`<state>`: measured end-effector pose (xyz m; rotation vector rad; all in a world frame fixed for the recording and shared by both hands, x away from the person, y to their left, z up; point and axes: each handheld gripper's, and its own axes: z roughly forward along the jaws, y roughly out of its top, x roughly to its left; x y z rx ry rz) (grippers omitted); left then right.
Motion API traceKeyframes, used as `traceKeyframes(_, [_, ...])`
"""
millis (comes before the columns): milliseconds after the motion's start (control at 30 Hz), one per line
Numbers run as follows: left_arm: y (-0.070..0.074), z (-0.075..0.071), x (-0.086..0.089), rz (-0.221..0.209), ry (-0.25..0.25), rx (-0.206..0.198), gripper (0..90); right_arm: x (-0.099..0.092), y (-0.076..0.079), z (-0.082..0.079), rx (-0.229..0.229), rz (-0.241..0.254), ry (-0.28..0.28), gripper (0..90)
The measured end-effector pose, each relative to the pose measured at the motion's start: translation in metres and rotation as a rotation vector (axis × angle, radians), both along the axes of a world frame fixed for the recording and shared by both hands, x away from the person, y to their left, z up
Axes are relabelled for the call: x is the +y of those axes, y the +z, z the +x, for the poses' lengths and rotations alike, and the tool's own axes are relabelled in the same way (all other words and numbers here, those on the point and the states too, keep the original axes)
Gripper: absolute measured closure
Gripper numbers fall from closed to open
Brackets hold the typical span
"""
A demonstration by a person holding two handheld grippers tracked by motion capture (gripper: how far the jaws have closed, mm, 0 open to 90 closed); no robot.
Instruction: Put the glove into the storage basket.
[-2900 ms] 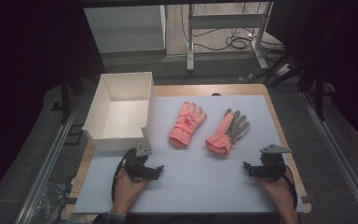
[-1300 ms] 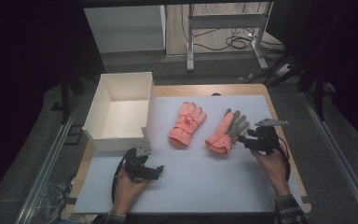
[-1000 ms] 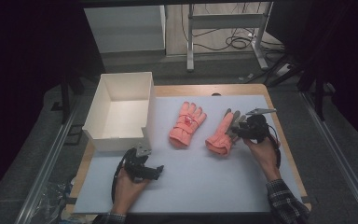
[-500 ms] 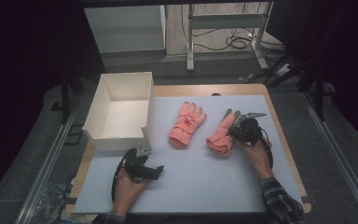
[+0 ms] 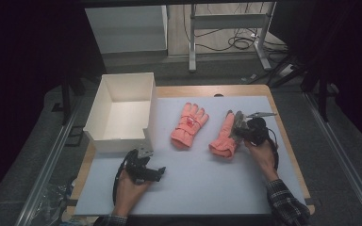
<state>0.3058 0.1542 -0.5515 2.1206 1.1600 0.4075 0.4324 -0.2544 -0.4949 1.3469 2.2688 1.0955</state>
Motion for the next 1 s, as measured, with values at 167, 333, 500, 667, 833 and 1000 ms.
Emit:
traceKeyframes(167, [0.0, 0.0, 0.0, 0.0, 0.0, 0.0, 1.1, 0.0, 0.013, -0.011, -0.018, 0.007, 0.039, 87.7])
traceKeyframes(333, [0.0, 0.0, 0.0, -0.001, 0.0, 0.0, 1.0, 0.0, 0.024, -0.023, -0.015, 0.052, 0.079, 87.8])
traceKeyframes(500, [0.0, 0.0, 0.0, -0.003, 0.002, 0.0, 1.1, 0.005, 0.031, -0.037, -0.014, 0.075, 0.136, 87.7])
traceKeyframes(667, [0.0, 0.0, 0.0, 0.0, 0.0, 0.001, 1.1, 0.009, 0.033, -0.05, -0.002, 0.105, 0.181, 87.8])
traceKeyframes(833, [0.0, 0.0, 0.0, -0.001, 0.0, 0.0, 1.1, 0.021, 0.029, -0.069, 0.007, 0.114, 0.247, 87.7])
traceKeyframes(1000, [0.0, 0.0, 0.0, 0.004, -0.003, -0.001, 1.1, 0.039, 0.018, -0.087, 0.033, 0.123, 0.319, 87.7])
